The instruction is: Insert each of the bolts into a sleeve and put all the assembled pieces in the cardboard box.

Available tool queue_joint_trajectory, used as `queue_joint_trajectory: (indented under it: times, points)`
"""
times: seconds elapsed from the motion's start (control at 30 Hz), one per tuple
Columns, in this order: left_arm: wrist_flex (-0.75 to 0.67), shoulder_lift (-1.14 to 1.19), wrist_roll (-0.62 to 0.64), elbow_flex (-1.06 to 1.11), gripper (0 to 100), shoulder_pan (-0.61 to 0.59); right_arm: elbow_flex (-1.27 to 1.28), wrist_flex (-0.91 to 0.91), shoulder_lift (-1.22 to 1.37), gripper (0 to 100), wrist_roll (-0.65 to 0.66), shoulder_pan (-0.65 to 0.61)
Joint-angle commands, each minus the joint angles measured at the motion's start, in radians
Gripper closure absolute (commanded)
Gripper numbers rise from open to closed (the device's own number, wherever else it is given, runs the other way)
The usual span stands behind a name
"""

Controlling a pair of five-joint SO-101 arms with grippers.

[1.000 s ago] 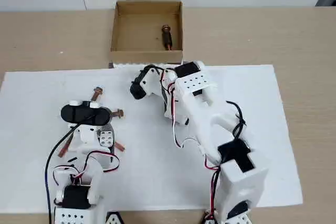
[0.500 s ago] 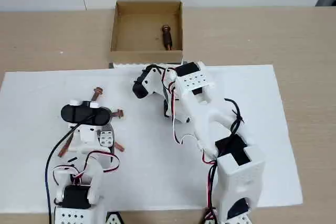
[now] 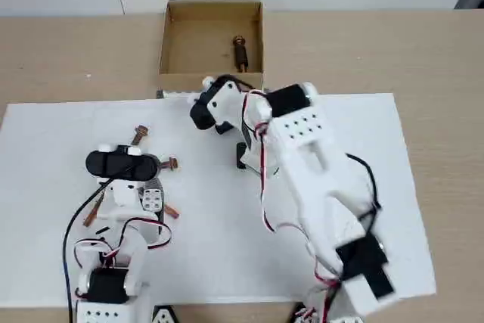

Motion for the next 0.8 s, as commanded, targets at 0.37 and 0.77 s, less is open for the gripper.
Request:
queue_joint_trajectory:
  times: [0.37, 0.77]
  points:
    - [0.141, 0.347, -0.080, -0.507, 99, -0.002, 0.112, 0.093, -0.194, 99.1, -0.064, 0.174]
    - [0.315, 1.257, -0.084, -1.176, 99, -0.130, 0.361, -0.027, -0.306, 99.1, -0.098, 0.208]
